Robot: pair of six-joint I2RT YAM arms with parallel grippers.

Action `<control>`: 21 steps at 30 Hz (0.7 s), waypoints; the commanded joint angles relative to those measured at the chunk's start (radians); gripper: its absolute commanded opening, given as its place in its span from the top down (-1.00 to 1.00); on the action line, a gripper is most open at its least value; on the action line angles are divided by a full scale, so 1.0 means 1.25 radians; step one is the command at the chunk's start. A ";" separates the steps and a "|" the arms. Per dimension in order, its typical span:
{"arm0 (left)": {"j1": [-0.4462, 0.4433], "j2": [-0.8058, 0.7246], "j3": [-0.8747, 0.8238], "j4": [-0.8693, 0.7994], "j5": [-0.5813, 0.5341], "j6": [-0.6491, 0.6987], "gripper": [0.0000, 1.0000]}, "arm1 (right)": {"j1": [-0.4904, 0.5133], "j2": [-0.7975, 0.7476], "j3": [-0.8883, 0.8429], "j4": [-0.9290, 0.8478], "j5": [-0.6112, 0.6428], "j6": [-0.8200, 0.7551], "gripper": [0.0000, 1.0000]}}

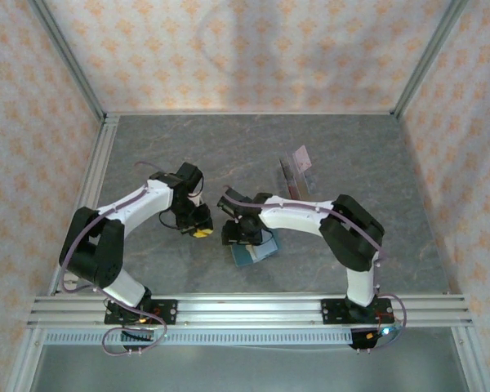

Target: Put the credit cards into the card holder

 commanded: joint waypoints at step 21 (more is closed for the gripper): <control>-0.128 -0.008 -0.050 0.182 0.119 -0.125 0.92 | -0.106 -0.077 -0.230 0.299 -0.093 0.196 0.11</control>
